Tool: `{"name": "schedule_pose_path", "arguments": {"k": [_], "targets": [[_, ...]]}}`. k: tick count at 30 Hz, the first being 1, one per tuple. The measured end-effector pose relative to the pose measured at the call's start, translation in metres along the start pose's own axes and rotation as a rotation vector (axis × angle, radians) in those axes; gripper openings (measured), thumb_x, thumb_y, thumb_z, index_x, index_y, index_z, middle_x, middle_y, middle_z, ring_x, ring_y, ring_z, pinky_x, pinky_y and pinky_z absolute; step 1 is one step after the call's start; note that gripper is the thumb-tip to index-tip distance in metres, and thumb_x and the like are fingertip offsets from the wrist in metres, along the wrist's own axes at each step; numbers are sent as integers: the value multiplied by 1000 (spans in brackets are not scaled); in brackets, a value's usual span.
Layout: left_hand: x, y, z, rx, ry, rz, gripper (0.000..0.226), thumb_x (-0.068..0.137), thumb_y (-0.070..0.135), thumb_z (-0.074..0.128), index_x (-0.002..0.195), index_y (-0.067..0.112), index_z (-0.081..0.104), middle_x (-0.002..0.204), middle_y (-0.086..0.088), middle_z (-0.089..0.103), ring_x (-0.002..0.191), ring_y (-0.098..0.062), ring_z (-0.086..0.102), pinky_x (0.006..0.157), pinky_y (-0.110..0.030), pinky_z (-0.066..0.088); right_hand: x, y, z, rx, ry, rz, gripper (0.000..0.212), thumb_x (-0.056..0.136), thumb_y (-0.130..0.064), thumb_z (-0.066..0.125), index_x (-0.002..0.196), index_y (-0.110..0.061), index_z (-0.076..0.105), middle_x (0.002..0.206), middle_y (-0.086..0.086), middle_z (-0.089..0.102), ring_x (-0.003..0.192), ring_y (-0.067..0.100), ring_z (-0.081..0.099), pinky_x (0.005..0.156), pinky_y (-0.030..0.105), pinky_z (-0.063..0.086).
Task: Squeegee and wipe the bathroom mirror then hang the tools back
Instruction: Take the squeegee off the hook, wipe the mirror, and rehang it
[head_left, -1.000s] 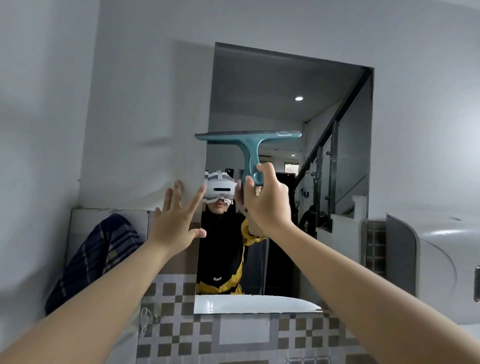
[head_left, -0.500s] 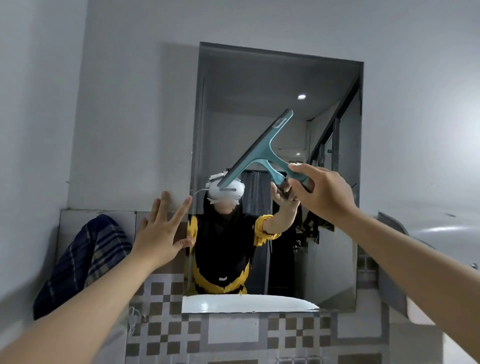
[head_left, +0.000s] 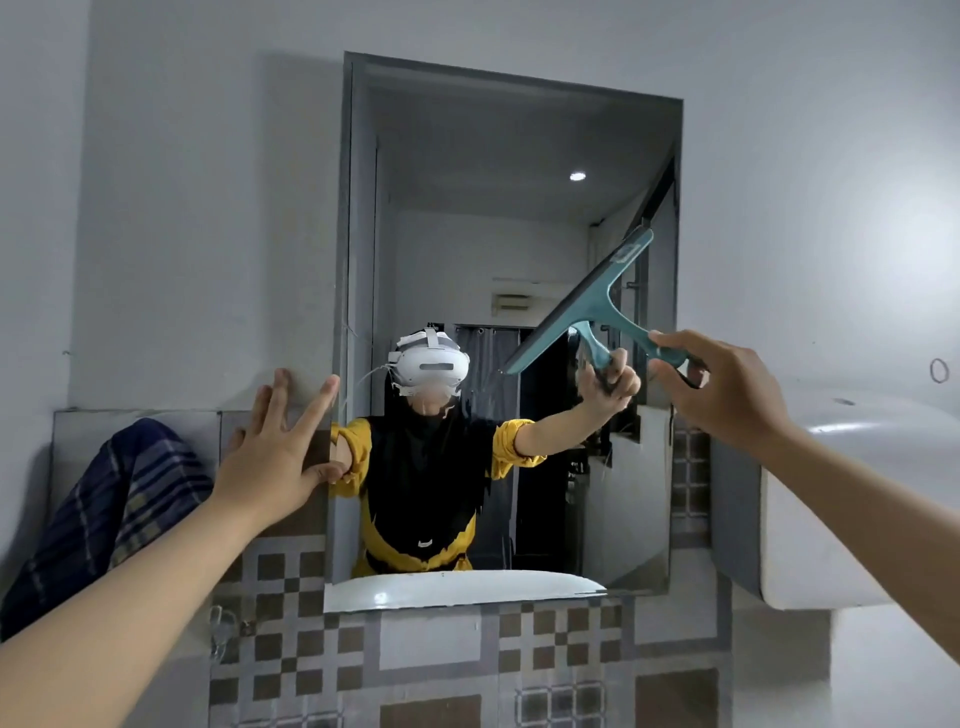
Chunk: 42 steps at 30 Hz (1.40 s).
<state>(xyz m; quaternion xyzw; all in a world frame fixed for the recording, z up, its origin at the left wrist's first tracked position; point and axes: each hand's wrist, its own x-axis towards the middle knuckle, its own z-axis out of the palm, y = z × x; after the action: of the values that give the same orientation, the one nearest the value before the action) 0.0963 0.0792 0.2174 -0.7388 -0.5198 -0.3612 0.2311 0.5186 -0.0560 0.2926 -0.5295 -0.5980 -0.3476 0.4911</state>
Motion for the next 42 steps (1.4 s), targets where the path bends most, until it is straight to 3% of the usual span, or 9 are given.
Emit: {"name": "schedule_pose_path", "arguments": {"k": [6,10,15,23,28,32,36,39,42], "targets": [[0,1,2,7,17,4,103,78,50,63,143,40,-16,156,-19,-16,143,-40,-3,105,-64,29,-20,2,5,86,-8,88,29,86,-31,65,114,-28,65,63,10,59,52,29,53,50,37,48],[1,-1,4,10,14,-6,105,78,49,63,142,43,-20,156,-18,-17,143,-40,-4,105,-64,30,-42,-7,20,139,-16,200,24,86,-43,56,108,-33,57,55,10,58,42,20,44,45,25,37],[0,3,3,-7,3,-21,103,81,48,60,139,44,-25,155,-15,-22,144,-38,-8,107,-62,27,-66,-45,39,299,-2,371,21,94,-28,53,113,-20,52,53,0,51,41,12,44,43,24,36],[0,6,3,-60,-10,-53,103,83,42,59,134,50,-30,155,-13,-24,142,-37,-15,106,-62,31,-45,-127,56,651,93,751,17,95,-32,48,106,-24,38,86,2,58,74,26,62,66,43,55],[-13,5,5,-63,37,24,87,88,47,50,144,39,-16,157,-17,-10,142,-41,-9,98,-62,41,-32,-176,69,842,137,903,17,96,-32,45,102,-23,32,88,10,59,59,23,57,44,28,43],[-28,-2,15,-32,32,100,89,83,51,54,146,40,-9,157,-12,-13,142,-35,-10,92,-53,51,-31,-217,80,897,119,900,19,96,-32,45,104,-23,31,82,4,57,63,21,60,53,32,49],[-37,-9,22,-40,11,121,99,80,51,60,144,43,-15,154,-10,-24,140,-31,-15,90,-51,52,-38,-259,103,838,66,800,22,93,-38,45,90,-32,24,69,-4,58,79,34,67,83,55,53],[-39,-12,26,-35,-1,119,107,77,52,63,140,45,-24,152,-9,-32,140,-32,-21,97,-52,48,-45,-282,112,862,47,690,17,96,-31,46,98,-29,29,80,-3,58,74,20,65,71,33,57],[-40,-13,28,-25,-1,119,117,73,52,68,136,45,-30,152,-9,-33,140,-33,-21,97,-50,48,-54,-293,114,801,-34,584,15,99,-27,44,107,-19,34,84,-1,57,62,1,49,50,-2,36]]}}
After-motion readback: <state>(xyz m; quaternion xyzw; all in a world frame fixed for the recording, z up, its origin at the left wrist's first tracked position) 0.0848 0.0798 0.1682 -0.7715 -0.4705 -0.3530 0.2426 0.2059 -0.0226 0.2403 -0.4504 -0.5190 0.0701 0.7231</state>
